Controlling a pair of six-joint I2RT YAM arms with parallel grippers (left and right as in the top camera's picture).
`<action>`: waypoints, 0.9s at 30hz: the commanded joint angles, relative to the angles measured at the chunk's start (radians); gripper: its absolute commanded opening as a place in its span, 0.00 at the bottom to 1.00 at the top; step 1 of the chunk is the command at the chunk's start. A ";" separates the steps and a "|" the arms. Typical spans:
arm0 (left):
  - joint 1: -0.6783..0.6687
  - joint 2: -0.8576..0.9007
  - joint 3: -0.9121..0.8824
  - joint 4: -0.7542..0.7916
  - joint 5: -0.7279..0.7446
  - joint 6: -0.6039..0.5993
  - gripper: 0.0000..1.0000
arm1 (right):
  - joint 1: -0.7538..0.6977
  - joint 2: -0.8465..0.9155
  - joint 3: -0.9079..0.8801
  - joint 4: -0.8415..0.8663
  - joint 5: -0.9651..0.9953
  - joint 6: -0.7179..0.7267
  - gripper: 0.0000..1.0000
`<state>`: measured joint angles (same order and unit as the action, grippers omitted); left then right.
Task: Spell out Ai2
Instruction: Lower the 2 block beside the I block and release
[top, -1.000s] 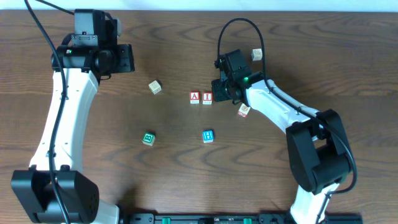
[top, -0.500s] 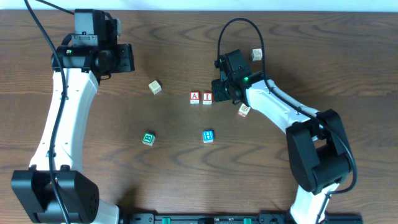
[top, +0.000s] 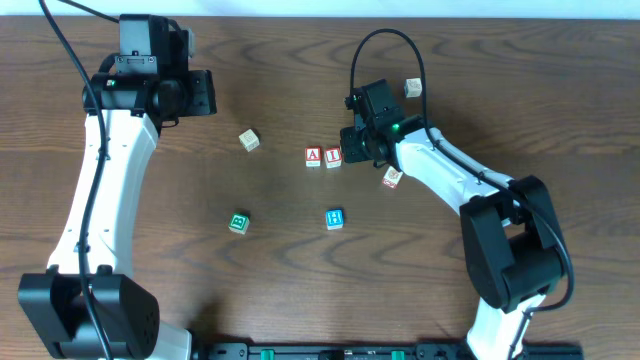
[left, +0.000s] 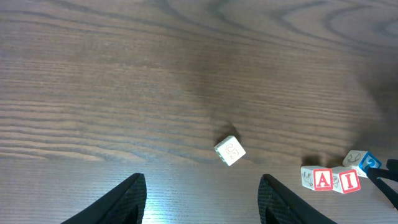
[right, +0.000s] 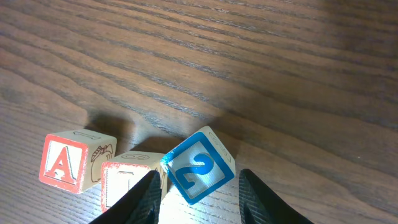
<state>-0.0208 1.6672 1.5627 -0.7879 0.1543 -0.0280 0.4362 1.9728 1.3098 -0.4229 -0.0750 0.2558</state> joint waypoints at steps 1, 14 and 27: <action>0.002 -0.019 -0.007 0.000 0.008 0.006 0.59 | 0.010 0.010 0.004 0.001 -0.004 0.005 0.41; 0.002 -0.019 -0.007 0.000 0.008 0.006 0.59 | 0.010 0.010 0.004 0.075 0.019 -0.027 0.42; 0.002 -0.019 -0.007 0.002 0.008 0.006 0.59 | 0.010 0.010 0.004 0.113 0.105 -0.168 0.42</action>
<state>-0.0208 1.6672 1.5627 -0.7853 0.1543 -0.0280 0.4362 1.9728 1.3098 -0.3168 0.0078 0.1463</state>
